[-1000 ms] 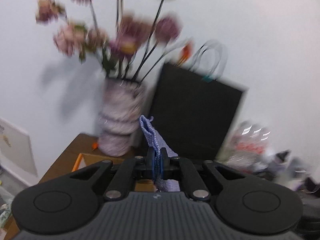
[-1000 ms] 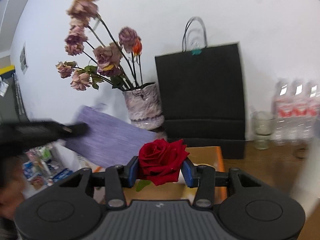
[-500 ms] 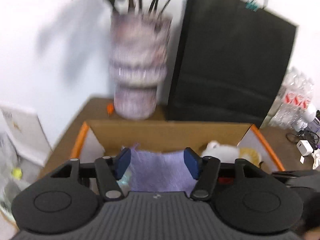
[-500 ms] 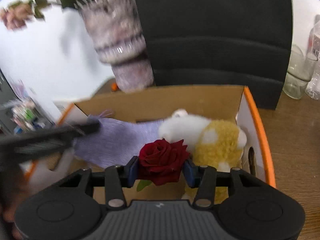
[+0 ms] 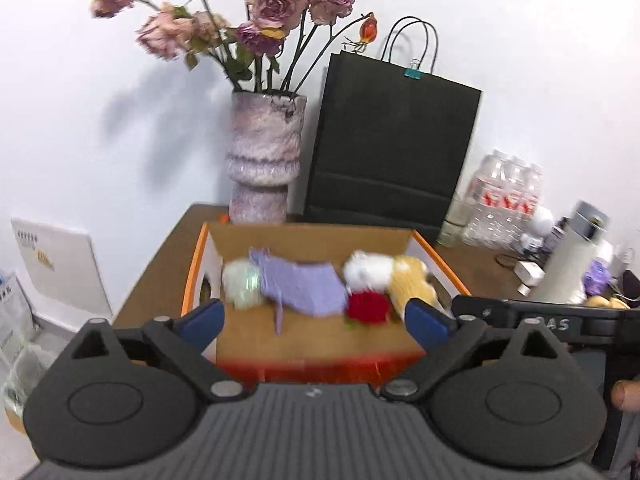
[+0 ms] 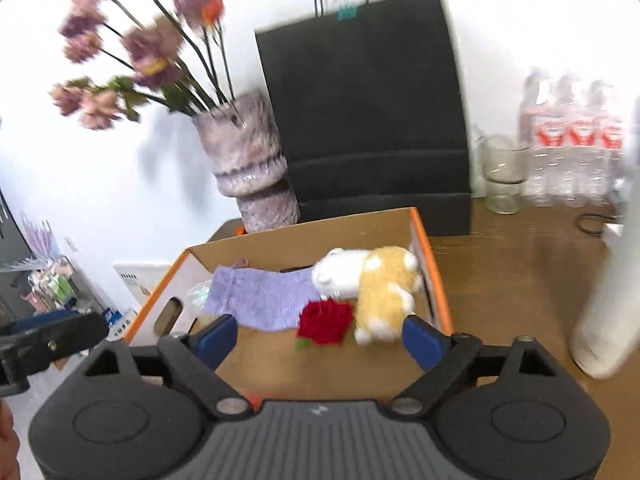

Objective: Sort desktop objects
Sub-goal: 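Move both open tools back toward the cotton-bud box and cable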

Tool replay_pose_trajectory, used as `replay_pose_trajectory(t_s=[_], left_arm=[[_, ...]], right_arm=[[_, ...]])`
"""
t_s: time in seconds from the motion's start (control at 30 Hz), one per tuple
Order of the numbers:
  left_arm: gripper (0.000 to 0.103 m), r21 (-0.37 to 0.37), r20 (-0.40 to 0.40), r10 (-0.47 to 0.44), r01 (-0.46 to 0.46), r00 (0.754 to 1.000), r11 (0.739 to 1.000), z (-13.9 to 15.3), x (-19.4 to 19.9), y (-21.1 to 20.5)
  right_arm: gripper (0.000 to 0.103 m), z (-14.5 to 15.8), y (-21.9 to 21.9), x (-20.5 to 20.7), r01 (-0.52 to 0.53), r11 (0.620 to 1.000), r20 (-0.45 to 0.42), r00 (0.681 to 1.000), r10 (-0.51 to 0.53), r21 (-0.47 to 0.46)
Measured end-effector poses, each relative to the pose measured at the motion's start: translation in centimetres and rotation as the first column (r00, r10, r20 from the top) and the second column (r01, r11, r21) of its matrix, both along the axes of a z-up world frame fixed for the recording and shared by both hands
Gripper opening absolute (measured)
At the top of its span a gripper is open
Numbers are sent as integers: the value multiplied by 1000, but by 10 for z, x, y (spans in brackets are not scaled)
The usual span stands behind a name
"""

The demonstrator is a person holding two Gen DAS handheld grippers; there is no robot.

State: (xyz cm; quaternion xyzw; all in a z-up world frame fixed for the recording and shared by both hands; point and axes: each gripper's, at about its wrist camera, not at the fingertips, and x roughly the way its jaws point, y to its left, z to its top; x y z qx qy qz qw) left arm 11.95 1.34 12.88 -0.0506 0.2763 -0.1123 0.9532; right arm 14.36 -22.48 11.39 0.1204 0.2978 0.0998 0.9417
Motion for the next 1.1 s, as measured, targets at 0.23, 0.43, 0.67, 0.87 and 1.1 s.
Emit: replay_pose_trajectory(t_s=[0.23, 0.43, 0.67, 0.87, 1.1], left_arm=[[101, -34, -21, 147, -147, 989, 988, -31, -82, 12], [101, 102, -16, 209, -206, 978, 973, -58, -115, -16], [102, 196, -19, 172, -165, 985, 967, -88, -130, -53], [103, 213, -49, 189, -175, 981, 961, -93, -130, -57], [103, 265, -33, 223, -207, 974, 942, -94, -126, -58]], right_arm=[[92, -39, -10, -72, -99, 995, 37, 994, 98, 14], [92, -60, -17, -97, -175, 982, 28, 984, 174, 76], [92, -73, -18, -122, -146, 989, -47, 988, 146, 16], [92, -68, -25, -133, -205, 978, -153, 966, 207, 28], [103, -60, -42, -160, -130, 991, -99, 986, 134, 44]])
